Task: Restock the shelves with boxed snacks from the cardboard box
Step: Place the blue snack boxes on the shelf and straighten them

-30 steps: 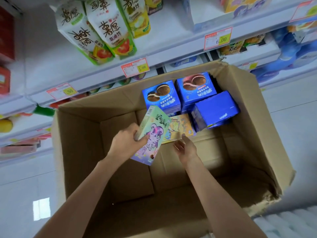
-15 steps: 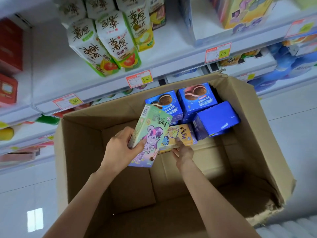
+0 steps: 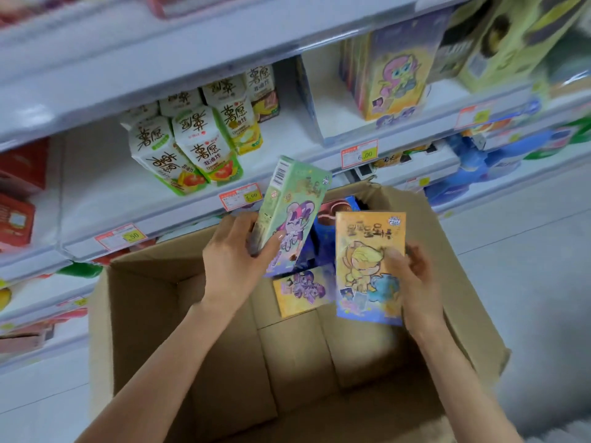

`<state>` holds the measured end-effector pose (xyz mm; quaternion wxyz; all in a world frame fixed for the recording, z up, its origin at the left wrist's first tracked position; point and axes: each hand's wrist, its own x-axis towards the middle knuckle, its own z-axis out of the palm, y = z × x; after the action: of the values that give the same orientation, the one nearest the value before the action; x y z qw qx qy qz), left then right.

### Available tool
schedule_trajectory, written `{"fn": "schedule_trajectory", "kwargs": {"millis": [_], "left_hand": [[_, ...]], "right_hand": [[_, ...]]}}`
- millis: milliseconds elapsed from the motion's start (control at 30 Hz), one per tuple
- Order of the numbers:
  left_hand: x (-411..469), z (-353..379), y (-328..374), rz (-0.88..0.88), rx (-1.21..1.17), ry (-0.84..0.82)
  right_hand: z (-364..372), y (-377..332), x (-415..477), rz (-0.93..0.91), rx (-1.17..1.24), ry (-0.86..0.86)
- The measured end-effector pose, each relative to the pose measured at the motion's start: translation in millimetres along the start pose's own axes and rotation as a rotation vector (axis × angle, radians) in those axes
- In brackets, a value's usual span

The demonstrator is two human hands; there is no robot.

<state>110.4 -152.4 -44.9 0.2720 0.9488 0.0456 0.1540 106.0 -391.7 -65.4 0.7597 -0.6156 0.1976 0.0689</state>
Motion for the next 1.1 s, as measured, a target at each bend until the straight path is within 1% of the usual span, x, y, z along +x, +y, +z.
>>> {"fn": "schedule_trajectory", "kwargs": {"millis": [33,100,200,300,367,467,567,633,700,800,967,1100], "left_hand": [[9.9,1.9,6.3,0.012,0.018,0.032],[31.3,5.6,20.8,0.019,0.028,0.060],[62.9,12.1,41.3,0.071,0.048,0.084],[90.2,20.4,59.9,0.163,0.040,0.163],[105.7,27.3,68.3,0.174,0.029,0.204],[125.8,36.5,79.0,0.183,0.048,0.226],[142.6,43.6,88.6,0.162,0.040,0.235],[152.0,50.3,92.9,0.122,0.049,0.210],[161.7,59.1,95.2,0.096,0.062,0.177],[175.9,69.7,96.5,0.030,0.084,0.152],[176.0,74.5,88.7,-0.059,0.075,0.184],[166.0,76.6,88.2,-0.108,0.008,0.254]], "right_hand": [[-2.6,-10.4,12.7,-0.017,0.007,-0.033],[-8.0,-29.8,38.3,-0.081,-0.092,-0.084],[-9.9,-56.6,74.0,-0.157,-0.400,-0.206],[-1.1,-81.0,106.2,-0.237,-0.745,-0.348],[10.3,-93.7,124.2,-0.298,-0.940,-0.394],[27.8,-105.7,142.9,-0.330,-1.123,-0.419],[39.7,-109.6,156.2,-0.300,-1.171,-0.414],[41.9,-108.2,162.6,-0.268,-1.163,-0.402],[41.0,-104.8,167.1,-0.250,-1.205,-0.396],[38.9,-98.7,170.1,-0.260,-1.243,-0.382],[38.3,-92.8,175.9,-0.301,-1.215,-0.359],[36.4,-91.4,178.0,-0.306,-1.202,-0.372]]}}
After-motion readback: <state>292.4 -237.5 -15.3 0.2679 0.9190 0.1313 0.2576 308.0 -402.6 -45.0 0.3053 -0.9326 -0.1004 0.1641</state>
